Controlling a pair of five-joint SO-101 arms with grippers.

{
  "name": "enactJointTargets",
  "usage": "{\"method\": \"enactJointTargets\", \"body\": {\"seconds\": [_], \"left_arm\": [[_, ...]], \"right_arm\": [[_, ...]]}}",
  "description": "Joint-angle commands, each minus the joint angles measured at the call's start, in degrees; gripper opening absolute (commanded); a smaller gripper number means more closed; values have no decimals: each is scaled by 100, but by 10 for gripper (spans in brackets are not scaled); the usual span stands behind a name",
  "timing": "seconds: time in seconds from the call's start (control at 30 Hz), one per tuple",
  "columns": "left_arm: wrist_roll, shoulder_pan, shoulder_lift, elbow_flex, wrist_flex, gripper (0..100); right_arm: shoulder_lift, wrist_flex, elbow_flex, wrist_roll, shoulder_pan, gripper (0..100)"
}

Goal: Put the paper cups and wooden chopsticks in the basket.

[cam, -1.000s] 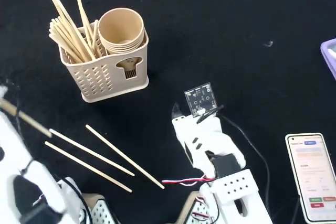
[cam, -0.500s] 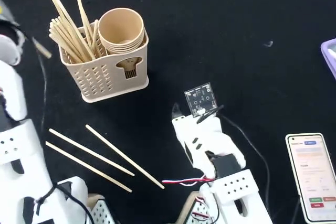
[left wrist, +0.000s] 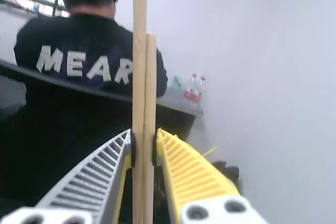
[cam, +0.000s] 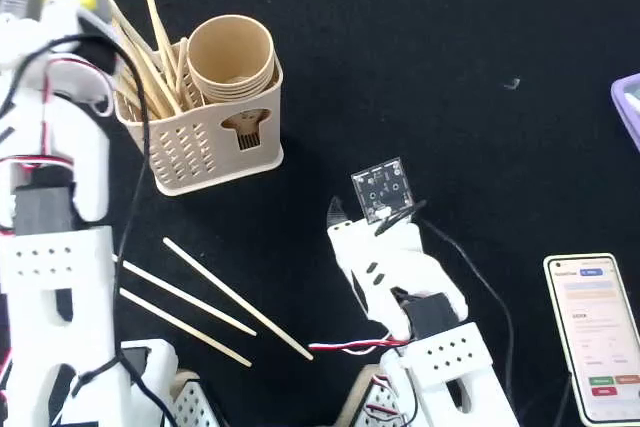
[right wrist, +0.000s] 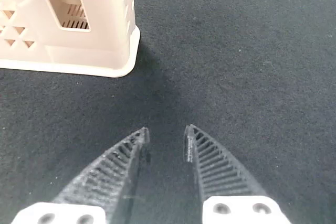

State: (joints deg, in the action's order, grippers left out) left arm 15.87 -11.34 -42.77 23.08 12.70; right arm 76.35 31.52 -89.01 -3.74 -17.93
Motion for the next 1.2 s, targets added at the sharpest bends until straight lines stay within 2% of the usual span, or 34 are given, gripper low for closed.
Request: {"method": "enactJointTargets", "body": {"seconds": [0.0,0.1,0.23,0.33,0.43,0.5,0.63,0.77,0.9,1.0,1.1,1.17], "left_arm": [[18,84,-70,699,-782,30],[18,101,-97,1253,-1125,30],[-9,198,-149,1859,-1108,30],[-475,233,-149,2097,-1099,34],[-563,215,-149,2185,-941,98],[-563,180,-202,2026,-396,127],[-615,92,-738,1297,1424,130],[-624,-453,-1793,637,3560,131],[-633,-1226,-2822,778,5055,131],[-1099,-1851,-3367,1604,5327,131],[-1442,-2290,-3473,2818,5020,131],[-1503,-2440,-3376,3556,4791,131]], "right_arm": [[110,-141,31,-70,79,117],[110,-141,31,-70,79,117],[110,-141,31,-70,79,117],[110,-141,31,-70,79,117],[110,-141,31,-70,79,117],[110,-141,31,-70,79,117],[110,-114,40,-70,79,117],[110,-79,145,-70,79,117],[110,607,637,-387,-18,117],[110,1327,1077,-422,-448,117],[110,1952,1455,-431,-1284,119],[66,2092,1499,-448,-1960,158]]}}
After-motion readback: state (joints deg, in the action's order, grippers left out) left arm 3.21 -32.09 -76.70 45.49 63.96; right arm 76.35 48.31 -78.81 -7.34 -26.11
